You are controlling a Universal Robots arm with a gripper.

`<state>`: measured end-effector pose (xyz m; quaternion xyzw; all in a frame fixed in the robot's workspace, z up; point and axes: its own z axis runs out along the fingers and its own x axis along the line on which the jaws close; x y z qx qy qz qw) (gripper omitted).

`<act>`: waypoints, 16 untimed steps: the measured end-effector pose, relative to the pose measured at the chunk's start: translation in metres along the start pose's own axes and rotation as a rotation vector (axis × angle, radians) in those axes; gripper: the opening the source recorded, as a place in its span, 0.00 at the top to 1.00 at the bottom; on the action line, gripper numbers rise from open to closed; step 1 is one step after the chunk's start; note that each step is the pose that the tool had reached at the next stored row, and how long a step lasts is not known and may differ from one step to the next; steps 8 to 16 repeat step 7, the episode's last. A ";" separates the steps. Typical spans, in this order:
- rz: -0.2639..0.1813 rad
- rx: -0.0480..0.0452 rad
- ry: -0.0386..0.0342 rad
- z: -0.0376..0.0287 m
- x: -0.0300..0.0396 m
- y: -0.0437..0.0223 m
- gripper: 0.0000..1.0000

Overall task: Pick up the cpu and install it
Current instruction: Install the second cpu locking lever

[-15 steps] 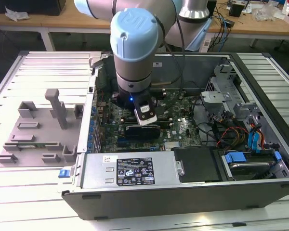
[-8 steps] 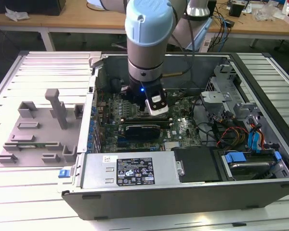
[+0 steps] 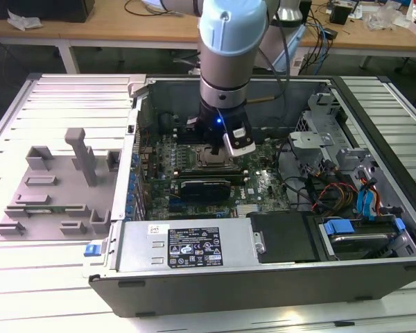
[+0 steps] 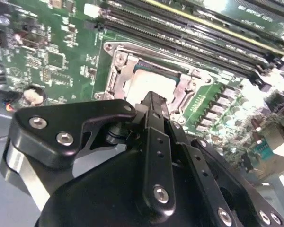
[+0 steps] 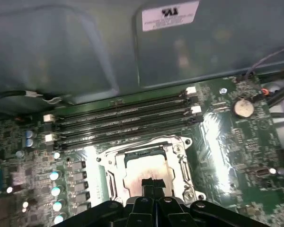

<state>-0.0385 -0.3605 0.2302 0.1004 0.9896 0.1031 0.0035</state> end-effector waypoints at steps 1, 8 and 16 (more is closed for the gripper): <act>0.000 0.0054 -0.0012 -0.0029 0.0000 0.0008 0.89; 0.000 0.0062 -0.0013 -0.0030 -0.0001 0.0007 0.89; 0.000 0.0062 -0.0013 -0.0030 -0.0001 0.0007 0.89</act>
